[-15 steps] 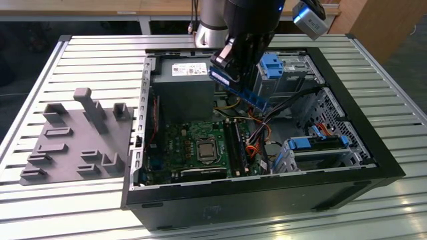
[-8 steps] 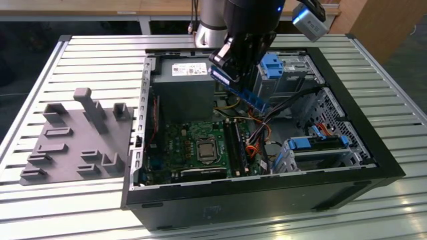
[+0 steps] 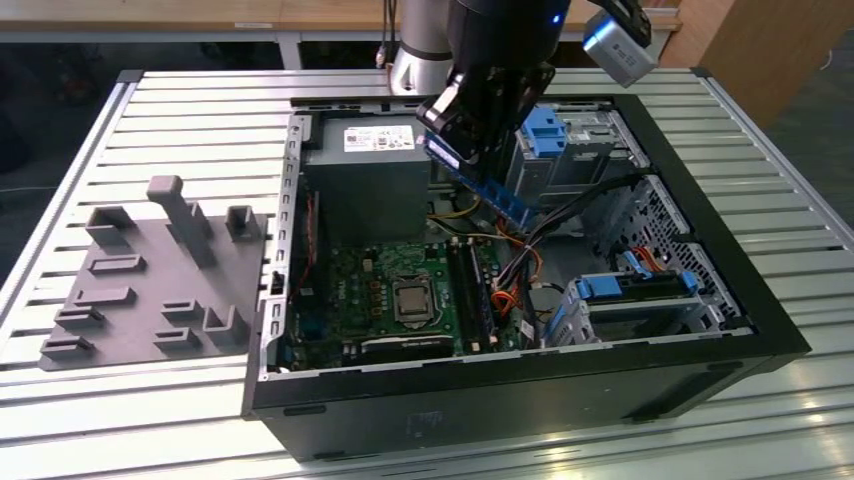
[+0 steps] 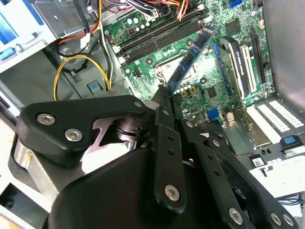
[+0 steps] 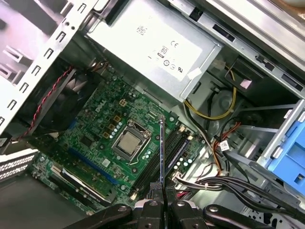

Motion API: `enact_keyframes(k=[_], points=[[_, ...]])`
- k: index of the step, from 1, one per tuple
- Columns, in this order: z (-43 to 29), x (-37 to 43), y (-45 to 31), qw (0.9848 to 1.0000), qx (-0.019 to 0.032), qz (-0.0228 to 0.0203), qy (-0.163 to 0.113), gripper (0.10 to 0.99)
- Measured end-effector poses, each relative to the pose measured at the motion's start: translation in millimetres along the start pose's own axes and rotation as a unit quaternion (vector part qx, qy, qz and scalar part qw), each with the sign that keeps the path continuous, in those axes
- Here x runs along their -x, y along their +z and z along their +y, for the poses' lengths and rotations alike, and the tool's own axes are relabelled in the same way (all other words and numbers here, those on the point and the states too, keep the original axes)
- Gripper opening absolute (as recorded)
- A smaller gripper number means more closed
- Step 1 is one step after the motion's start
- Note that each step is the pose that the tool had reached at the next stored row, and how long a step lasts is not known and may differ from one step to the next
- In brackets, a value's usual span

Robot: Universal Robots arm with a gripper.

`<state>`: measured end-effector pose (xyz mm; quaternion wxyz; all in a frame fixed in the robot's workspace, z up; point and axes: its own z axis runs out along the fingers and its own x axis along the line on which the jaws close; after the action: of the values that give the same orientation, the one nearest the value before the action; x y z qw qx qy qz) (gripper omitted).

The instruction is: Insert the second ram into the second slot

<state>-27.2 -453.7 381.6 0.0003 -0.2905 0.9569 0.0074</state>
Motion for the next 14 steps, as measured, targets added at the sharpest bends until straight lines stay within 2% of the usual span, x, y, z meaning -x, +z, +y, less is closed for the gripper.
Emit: enact_keyframes(k=[7, 14], points=[[0.0, 0.0, 0.1, 0.9995, -0.0009, 0.0001, 0.03, 0.133], [0.0, 0.0, 0.2, 0.998, -0.0017, 0.0, 0.063, 0.133]])
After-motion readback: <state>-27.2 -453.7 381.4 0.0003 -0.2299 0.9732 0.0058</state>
